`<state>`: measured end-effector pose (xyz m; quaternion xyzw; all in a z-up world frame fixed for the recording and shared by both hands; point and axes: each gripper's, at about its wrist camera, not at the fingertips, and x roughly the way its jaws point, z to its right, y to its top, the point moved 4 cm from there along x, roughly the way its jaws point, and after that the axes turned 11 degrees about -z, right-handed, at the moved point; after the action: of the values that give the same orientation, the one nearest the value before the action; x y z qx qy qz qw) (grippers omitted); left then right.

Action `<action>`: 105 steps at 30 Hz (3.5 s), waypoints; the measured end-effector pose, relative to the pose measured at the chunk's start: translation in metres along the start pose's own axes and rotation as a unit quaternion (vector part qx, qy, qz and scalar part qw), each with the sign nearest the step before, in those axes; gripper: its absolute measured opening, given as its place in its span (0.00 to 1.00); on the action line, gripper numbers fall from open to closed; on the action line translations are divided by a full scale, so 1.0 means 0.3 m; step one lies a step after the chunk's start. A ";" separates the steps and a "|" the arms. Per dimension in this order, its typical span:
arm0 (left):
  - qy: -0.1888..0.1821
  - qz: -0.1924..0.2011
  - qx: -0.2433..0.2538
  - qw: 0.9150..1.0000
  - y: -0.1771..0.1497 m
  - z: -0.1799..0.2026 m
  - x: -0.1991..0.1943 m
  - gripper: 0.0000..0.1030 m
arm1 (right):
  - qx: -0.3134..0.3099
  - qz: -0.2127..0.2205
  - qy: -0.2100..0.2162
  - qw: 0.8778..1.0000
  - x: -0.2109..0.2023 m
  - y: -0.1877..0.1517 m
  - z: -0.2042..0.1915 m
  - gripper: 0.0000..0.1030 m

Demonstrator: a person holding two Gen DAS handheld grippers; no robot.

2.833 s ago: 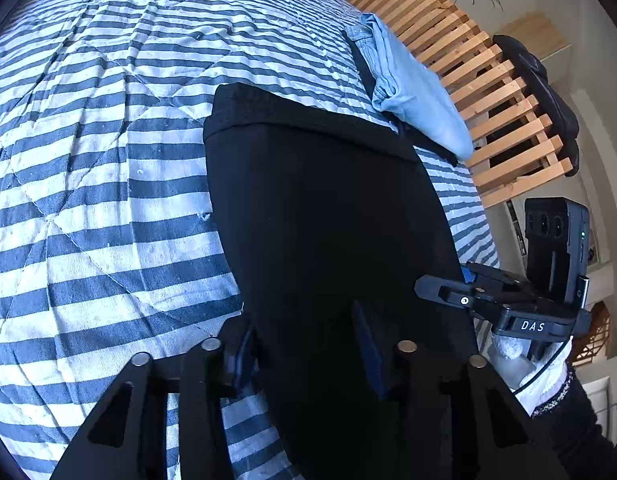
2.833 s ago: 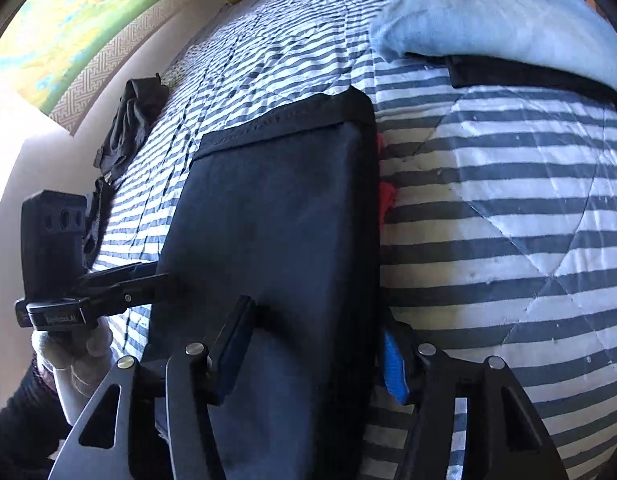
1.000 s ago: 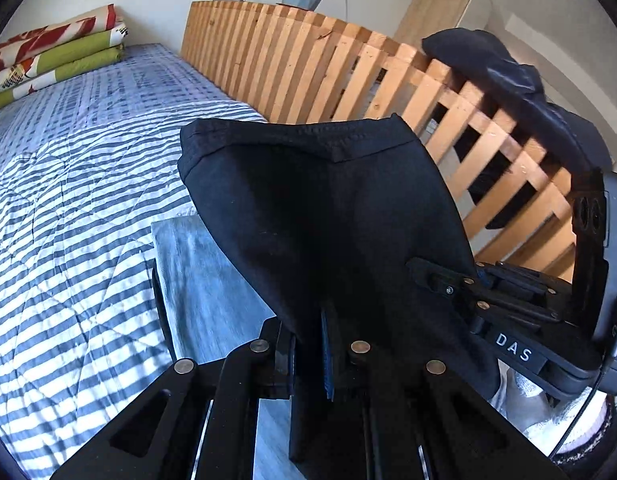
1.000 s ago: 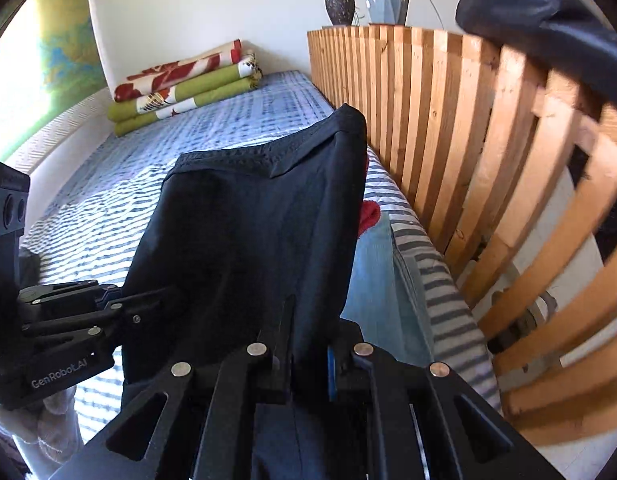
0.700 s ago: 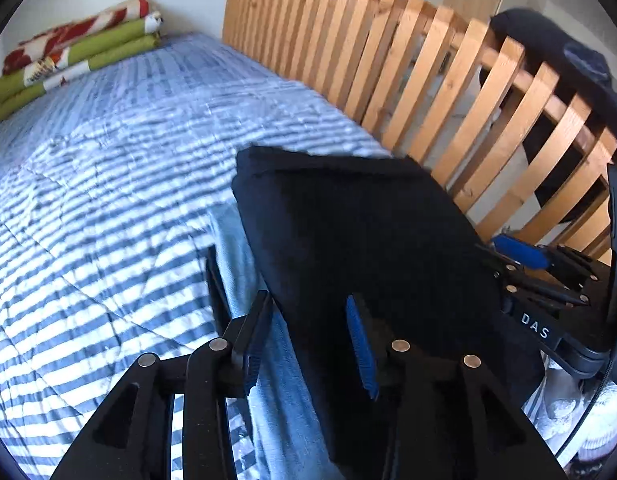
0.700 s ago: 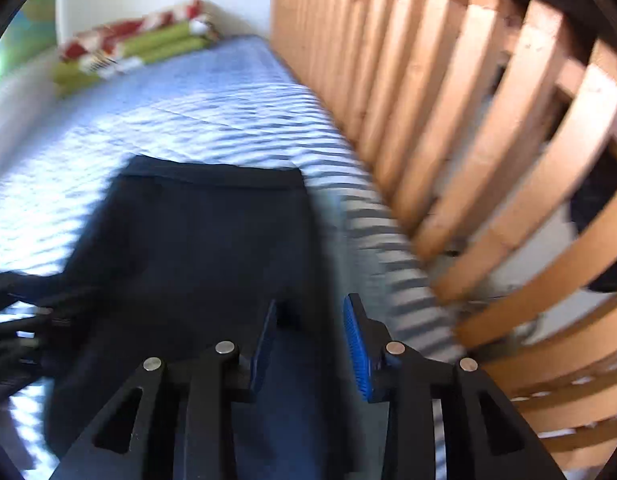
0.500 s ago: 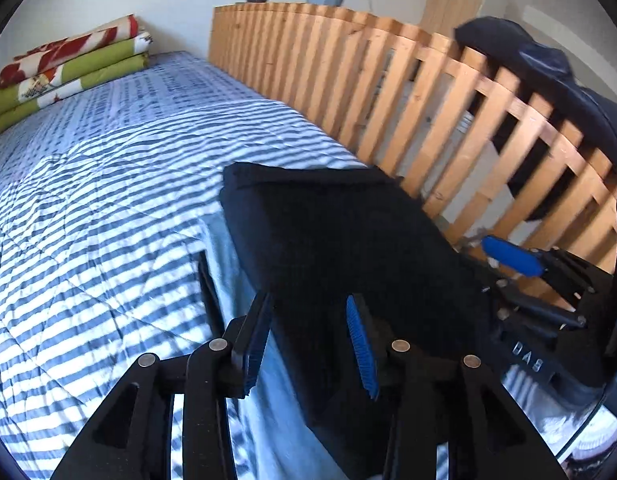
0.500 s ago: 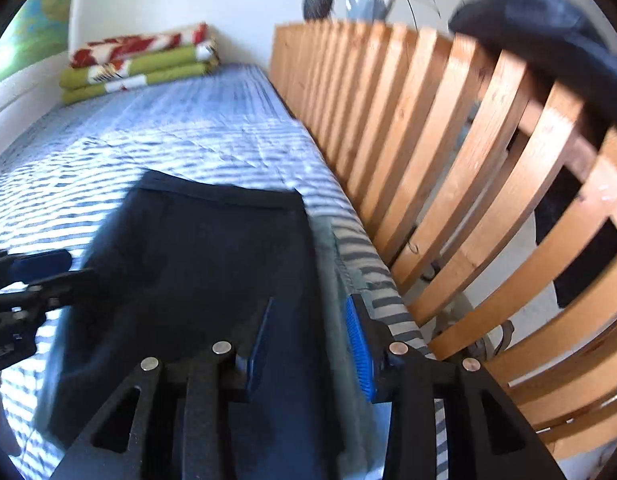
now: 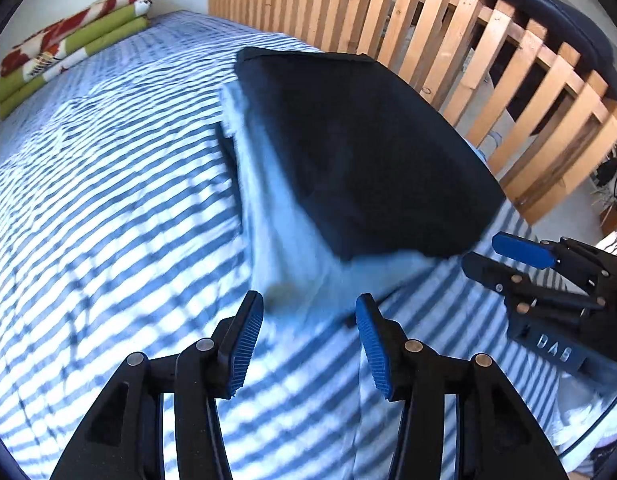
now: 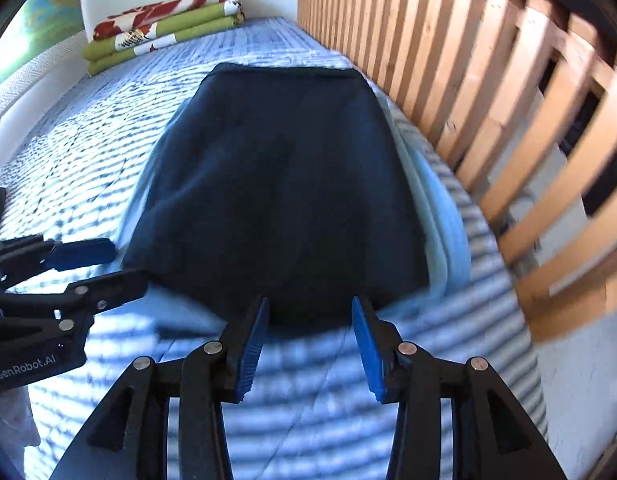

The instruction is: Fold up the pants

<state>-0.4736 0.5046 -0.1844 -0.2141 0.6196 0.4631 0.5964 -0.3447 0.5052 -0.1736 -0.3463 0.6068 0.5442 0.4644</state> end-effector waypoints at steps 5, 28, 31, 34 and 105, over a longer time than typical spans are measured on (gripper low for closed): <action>0.009 0.032 -0.012 0.999 -0.211 -0.029 -0.202 0.53 | 0.023 -0.005 0.041 0.999 -0.115 -0.145 -0.042 0.39; 0.045 0.160 -0.076 0.983 -1.145 0.022 -0.896 0.67 | -0.020 0.126 0.093 0.988 -0.771 -0.800 -0.502 0.49; 0.058 0.172 -0.077 0.980 -1.178 0.015 -0.944 0.75 | -0.032 0.122 0.077 0.989 -0.773 -0.830 -0.524 0.50; 0.072 0.191 -0.083 0.976 -1.199 0.001 -1.001 0.82 | -0.039 0.126 0.063 0.989 -0.787 -0.852 -0.544 0.52; 0.066 0.143 -0.102 0.982 -1.123 -0.057 -0.824 0.91 | 0.007 0.119 0.026 0.992 -0.688 -0.807 -0.490 0.64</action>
<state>-0.1589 0.2580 -0.0625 -0.2131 0.6311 0.5894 0.4570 -0.0801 0.3027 -0.0650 -0.2823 0.6597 0.5821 0.3824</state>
